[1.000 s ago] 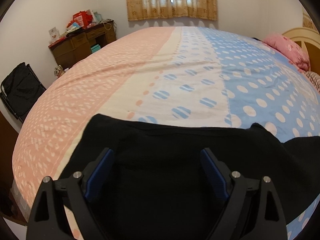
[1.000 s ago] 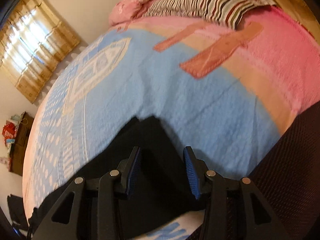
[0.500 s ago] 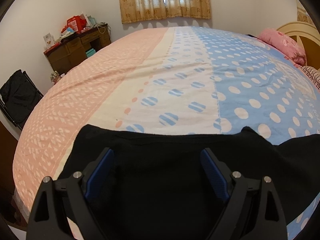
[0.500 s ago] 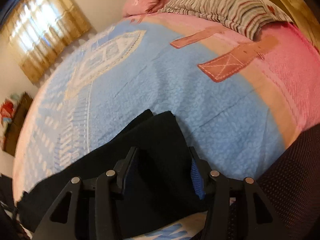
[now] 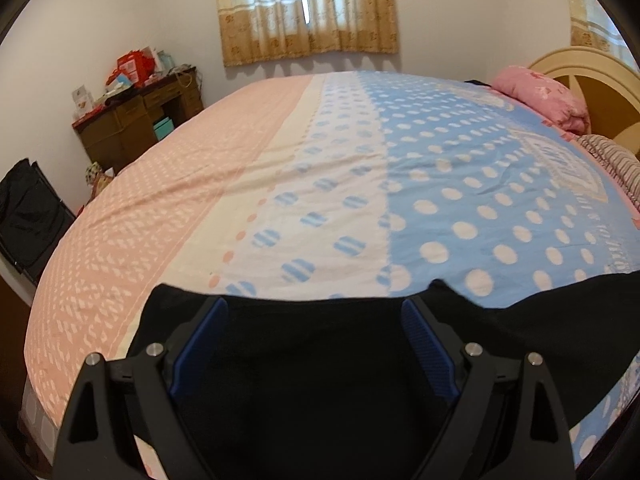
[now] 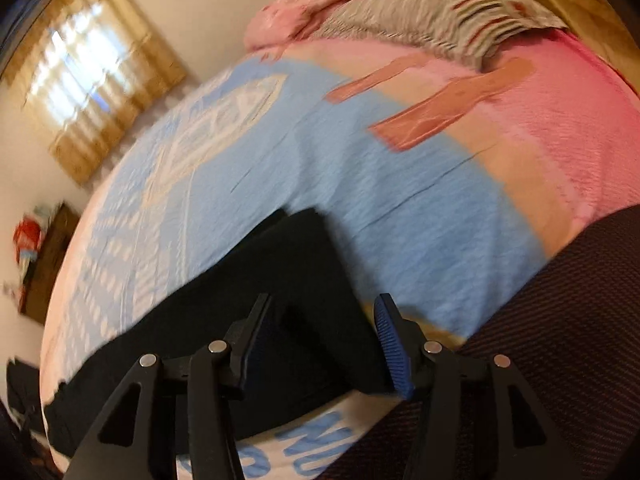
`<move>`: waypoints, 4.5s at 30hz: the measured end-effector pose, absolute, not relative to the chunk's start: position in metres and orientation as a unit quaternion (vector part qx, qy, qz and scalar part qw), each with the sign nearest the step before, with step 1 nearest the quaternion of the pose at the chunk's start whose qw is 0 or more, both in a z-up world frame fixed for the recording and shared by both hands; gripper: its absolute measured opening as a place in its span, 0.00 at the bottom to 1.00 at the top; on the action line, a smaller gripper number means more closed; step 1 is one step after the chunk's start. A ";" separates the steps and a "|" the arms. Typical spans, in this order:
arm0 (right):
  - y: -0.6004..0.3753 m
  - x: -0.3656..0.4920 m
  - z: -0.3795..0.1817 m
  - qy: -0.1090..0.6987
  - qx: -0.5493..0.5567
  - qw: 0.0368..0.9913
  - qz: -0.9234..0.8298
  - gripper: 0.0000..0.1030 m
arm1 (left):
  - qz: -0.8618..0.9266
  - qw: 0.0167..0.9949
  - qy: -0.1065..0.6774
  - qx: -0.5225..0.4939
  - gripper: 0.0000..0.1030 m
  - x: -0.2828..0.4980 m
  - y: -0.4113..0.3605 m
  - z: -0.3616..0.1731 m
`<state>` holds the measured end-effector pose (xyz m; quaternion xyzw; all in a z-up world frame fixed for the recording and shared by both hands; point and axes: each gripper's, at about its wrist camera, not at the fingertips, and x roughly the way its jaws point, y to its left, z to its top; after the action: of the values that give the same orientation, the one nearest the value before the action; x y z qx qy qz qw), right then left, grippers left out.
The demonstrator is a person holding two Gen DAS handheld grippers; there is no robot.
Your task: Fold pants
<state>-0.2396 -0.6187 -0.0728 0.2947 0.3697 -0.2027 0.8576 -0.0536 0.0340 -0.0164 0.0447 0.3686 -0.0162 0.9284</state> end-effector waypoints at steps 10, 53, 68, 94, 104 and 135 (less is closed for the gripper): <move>-0.583 -0.219 -0.084 0.427 0.189 0.868 -0.171 0.57 | -0.038 0.925 0.373 0.054 0.90 -0.057 0.012 -0.014; -0.178 -0.174 -0.091 0.388 -0.137 0.911 0.042 0.37 | -0.036 0.921 0.388 0.022 0.90 -0.070 0.043 -0.043; -0.245 -0.134 -0.044 0.355 0.023 0.930 0.092 0.11 | -0.053 0.919 0.389 0.021 0.90 -0.065 0.039 -0.042; -0.190 -0.195 -0.101 0.340 -0.066 0.937 0.057 0.39 | -0.123 0.919 0.371 0.056 0.90 -0.069 -0.027 -0.026; -0.205 -0.210 -0.052 0.301 0.012 0.946 0.120 0.11 | -0.115 0.921 0.370 0.038 0.90 -0.068 -0.018 -0.023; -0.355 -0.171 -0.075 0.327 0.220 0.919 -0.007 0.15 | -0.190 0.905 0.371 0.086 0.90 -0.075 -0.123 -0.026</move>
<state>-0.1706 -0.3554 -0.0748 0.2200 0.3271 -0.0074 0.9190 -0.0748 -0.1229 -0.0256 0.0862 0.3711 -0.1897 0.9049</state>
